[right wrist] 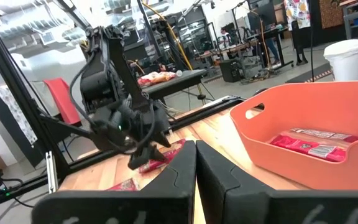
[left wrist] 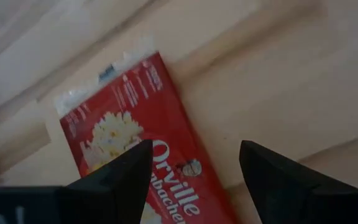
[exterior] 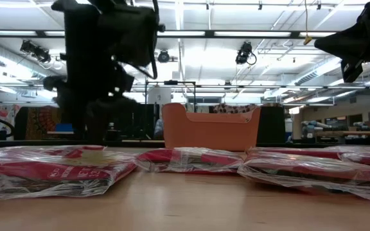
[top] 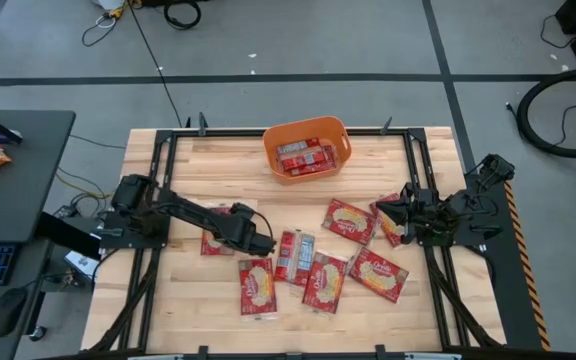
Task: Sort popcorn bags into baskets
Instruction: Stack the popcorn bag on top of the stacked popcorn bag into the bin
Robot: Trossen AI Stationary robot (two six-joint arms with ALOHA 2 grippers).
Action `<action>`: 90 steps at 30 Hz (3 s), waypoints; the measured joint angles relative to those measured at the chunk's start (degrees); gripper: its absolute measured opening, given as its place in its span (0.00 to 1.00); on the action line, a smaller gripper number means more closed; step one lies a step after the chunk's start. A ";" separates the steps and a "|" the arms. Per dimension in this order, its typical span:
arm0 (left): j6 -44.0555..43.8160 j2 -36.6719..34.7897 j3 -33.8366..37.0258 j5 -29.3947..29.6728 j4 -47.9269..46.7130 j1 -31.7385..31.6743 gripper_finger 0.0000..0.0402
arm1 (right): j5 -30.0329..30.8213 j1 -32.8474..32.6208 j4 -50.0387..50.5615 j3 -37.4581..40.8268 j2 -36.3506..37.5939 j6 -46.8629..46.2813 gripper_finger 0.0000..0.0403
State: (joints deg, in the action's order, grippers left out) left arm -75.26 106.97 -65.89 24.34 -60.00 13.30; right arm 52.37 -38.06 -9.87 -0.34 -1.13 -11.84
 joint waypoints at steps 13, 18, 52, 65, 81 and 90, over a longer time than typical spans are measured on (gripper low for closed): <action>5.29 3.14 2.19 -11.02 0.50 -0.66 0.41 | 0.01 -0.01 0.04 0.00 0.00 0.00 0.04; 7.54 3.27 2.32 -11.47 0.27 -0.55 0.18 | -0.01 -0.01 0.04 0.00 0.00 0.00 0.04; 47.68 0.60 -28.55 -0.08 2.99 -4.10 0.02 | -0.01 0.01 -0.81 0.00 0.02 0.00 0.04; 67.76 0.60 -28.57 3.10 16.37 -8.60 0.02 | -0.01 0.01 -0.81 0.00 0.02 0.00 0.04; 77.66 0.60 -28.57 2.98 25.59 -12.65 0.02 | -0.01 0.01 -0.79 0.00 0.02 0.00 0.04; 85.24 0.74 -28.59 3.03 32.05 -15.40 0.02 | -0.01 0.01 -0.79 0.00 0.01 0.00 0.04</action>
State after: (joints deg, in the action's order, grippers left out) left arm 9.98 107.70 -94.48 27.36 -27.95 -2.10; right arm 52.36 -38.05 -10.66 -0.34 -1.12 -11.84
